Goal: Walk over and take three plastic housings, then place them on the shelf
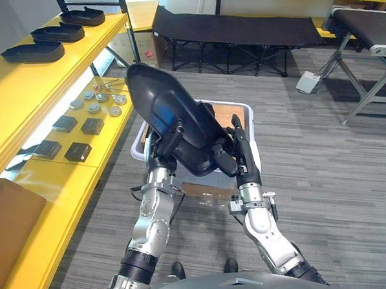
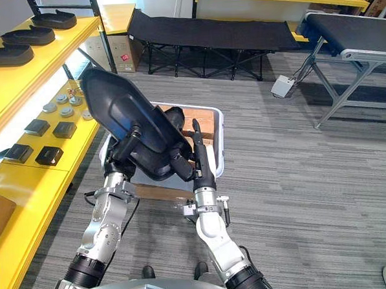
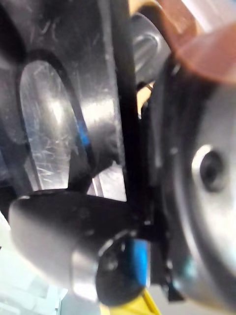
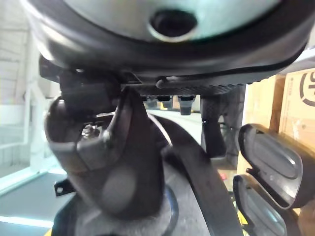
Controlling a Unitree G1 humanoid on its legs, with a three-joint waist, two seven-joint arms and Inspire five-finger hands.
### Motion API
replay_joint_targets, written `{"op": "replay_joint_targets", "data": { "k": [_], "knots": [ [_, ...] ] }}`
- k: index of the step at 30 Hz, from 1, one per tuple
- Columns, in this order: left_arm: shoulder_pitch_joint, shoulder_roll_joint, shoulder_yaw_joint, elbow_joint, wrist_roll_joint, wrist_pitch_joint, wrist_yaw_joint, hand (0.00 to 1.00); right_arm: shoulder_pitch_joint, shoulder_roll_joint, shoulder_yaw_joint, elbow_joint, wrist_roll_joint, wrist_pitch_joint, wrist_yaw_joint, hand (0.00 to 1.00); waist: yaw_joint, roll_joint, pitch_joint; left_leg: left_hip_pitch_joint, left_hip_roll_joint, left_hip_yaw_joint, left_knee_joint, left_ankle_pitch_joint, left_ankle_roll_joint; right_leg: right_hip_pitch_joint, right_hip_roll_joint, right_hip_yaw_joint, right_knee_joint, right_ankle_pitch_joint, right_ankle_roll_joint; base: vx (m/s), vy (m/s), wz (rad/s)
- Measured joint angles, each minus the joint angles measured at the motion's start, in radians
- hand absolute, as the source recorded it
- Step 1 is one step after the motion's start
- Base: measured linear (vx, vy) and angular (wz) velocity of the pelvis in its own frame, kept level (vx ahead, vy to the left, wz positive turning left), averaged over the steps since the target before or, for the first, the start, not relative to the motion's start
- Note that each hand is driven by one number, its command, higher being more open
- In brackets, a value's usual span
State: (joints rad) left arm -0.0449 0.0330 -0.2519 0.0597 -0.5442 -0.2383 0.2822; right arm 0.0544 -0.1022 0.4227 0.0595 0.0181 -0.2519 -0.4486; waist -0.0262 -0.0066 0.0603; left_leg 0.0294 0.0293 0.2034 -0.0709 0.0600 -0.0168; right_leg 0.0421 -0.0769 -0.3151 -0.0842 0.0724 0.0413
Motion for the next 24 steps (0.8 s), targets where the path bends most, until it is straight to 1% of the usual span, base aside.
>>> {"op": "replay_joint_targets", "data": {
  "k": [1,2,4,5,6,7,9,10,11,12,14,16,18,20,21,23,24],
  "knots": [
    [0.010,-0.001,0.003,-0.004,0.046,0.000,0.028,0.00,0.000,0.006,-0.003,-0.001,0.003,0.000,0.000,1.00,-0.001,0.001,-0.001,0.001,0.000,0.000,0.000,0.000,0.000,0.001,0.000,0.000,0.000,0.000,0.000,0.00,0.000,0.00],
    [0.028,-0.004,0.011,-0.007,0.145,0.000,0.091,0.00,0.002,0.020,-0.014,-0.010,0.016,0.001,-0.001,1.00,-0.002,0.002,-0.002,0.003,0.000,0.000,0.000,0.000,0.000,0.002,0.000,0.000,0.000,-0.001,-0.001,0.00,0.000,0.00],
    [0.053,-0.018,0.040,-0.011,0.282,0.000,0.186,0.00,0.007,0.031,-0.035,-0.036,0.048,0.000,0.001,1.00,-0.003,0.002,-0.002,0.004,0.000,0.000,-0.001,0.000,0.000,0.002,0.001,0.000,0.000,-0.002,-0.002,0.00,0.000,0.00],
    [0.060,-0.023,0.062,-0.011,0.359,0.001,0.255,0.00,0.011,0.037,-0.054,-0.047,0.084,-0.004,0.012,1.00,-0.003,0.002,-0.002,0.004,0.000,0.000,-0.001,-0.001,-0.001,0.002,0.001,0.000,0.000,-0.002,-0.002,0.00,0.000,0.00],
    [0.060,-0.031,0.090,-0.012,0.430,0.002,0.321,0.00,0.015,0.038,-0.079,-0.050,0.149,-0.014,0.038,1.00,-0.003,0.002,-0.002,0.004,0.000,0.000,-0.002,-0.001,-0.001,0.002,0.001,0.000,0.000,-0.003,-0.003,0.00,0.000,0.00],
    [0.060,-0.034,0.105,-0.015,0.464,0.002,0.352,0.00,0.018,0.038,-0.091,-0.050,0.180,-0.019,0.056,1.00,-0.003,0.002,-0.002,0.004,0.000,0.000,-0.003,-0.001,-0.001,0.002,0.001,-0.001,0.000,-0.003,-0.003,0.00,0.000,0.00],
    [0.062,-0.035,0.150,-0.045,0.549,0.002,0.444,0.00,0.049,0.040,-0.125,-0.057,0.282,-0.041,0.138,1.00,-0.002,0.002,-0.002,0.004,0.000,-0.001,-0.004,-0.001,-0.002,0.003,0.001,-0.003,0.000,-0.004,-0.005,0.00,0.000,0.00],
    [0.063,-0.035,0.161,-0.056,0.568,0.002,0.465,0.00,0.058,0.040,-0.132,-0.057,0.311,-0.048,0.165,1.00,-0.002,0.002,-0.002,0.004,0.000,-0.001,-0.004,-0.001,-0.002,0.003,0.001,-0.003,0.000,-0.004,-0.005,0.00,0.000,0.00],
    [0.066,-0.035,0.180,-0.075,0.615,0.002,0.506,0.00,0.073,0.039,-0.144,-0.057,0.366,-0.056,0.221,1.00,-0.003,0.002,-0.002,0.004,0.000,-0.001,-0.004,-0.001,-0.002,0.002,0.001,-0.003,0.000,-0.004,-0.006,0.00,0.000,0.00],
    [0.068,-0.035,0.194,-0.087,0.663,0.002,0.535,0.00,0.086,0.039,-0.150,-0.057,0.409,-0.061,0.271,1.00,-0.003,0.003,-0.003,0.004,0.000,0.000,-0.004,-0.001,-0.002,0.002,0.001,-0.002,0.000,-0.004,-0.006,0.00,0.000,0.00],
    [0.072,-0.034,0.204,-0.097,0.705,0.002,0.564,0.00,0.094,0.039,-0.159,-0.057,0.466,-0.062,0.337,1.00,-0.003,0.004,-0.003,0.006,0.000,0.003,-0.004,-0.002,-0.002,0.002,0.001,0.002,0.000,-0.004,-0.006,0.00,0.000,-0.05],
    [0.080,-0.034,0.214,-0.096,0.706,0.000,0.569,0.00,0.095,0.041,-0.161,-0.059,0.480,-0.062,0.390,1.00,-0.006,0.004,-0.004,0.008,0.000,0.009,-0.004,-0.002,-0.003,0.002,0.001,0.005,0.000,-0.004,-0.006,0.00,0.000,-0.06],
    [0.089,-0.035,0.218,-0.087,0.696,-0.006,0.562,0.00,0.107,0.041,-0.170,-0.069,0.473,-0.062,0.405,1.00,-0.006,0.004,-0.004,0.009,0.000,0.011,-0.005,-0.003,-0.003,0.002,0.002,0.006,0.000,-0.005,-0.005,0.00,0.000,-0.02],
    [0.096,-0.035,0.222,-0.068,0.602,-0.051,0.508,0.00,0.129,0.058,-0.212,-0.070,0.404,-0.057,0.373,1.00,-0.004,0.004,-0.004,0.010,0.000,0.013,-0.005,-0.003,-0.003,0.002,0.002,0.007,0.000,-0.005,-0.005,0.00,0.000,0.00],
    [0.103,-0.037,0.227,-0.067,0.547,-0.070,0.475,0.00,0.139,0.066,-0.237,-0.070,0.364,-0.045,0.349,1.00,-0.005,0.004,-0.004,0.010,0.000,0.015,-0.006,-0.003,-0.003,0.002,0.002,0.009,0.000,-0.005,-0.005,0.00,0.004,-0.06],
    [0.132,-0.036,0.231,-0.069,0.451,-0.107,0.394,0.00,0.161,0.065,-0.296,-0.070,0.267,0.011,0.302,1.00,-0.006,0.004,-0.007,0.012,0.000,0.024,-0.007,-0.004,-0.003,0.000,0.002,0.018,0.000,-0.005,-0.005,0.01,0.013,-0.11],
    [0.158,-0.036,0.231,-0.075,0.406,-0.117,0.332,0.00,0.183,0.059,-0.339,-0.067,0.222,0.064,0.279,1.00,-0.006,0.004,-0.009,0.012,0.000,0.026,-0.009,-0.004,-0.003,-0.002,0.002,0.020,0.000,-0.005,-0.005,0.02,0.014,-0.07]
  ]
}}
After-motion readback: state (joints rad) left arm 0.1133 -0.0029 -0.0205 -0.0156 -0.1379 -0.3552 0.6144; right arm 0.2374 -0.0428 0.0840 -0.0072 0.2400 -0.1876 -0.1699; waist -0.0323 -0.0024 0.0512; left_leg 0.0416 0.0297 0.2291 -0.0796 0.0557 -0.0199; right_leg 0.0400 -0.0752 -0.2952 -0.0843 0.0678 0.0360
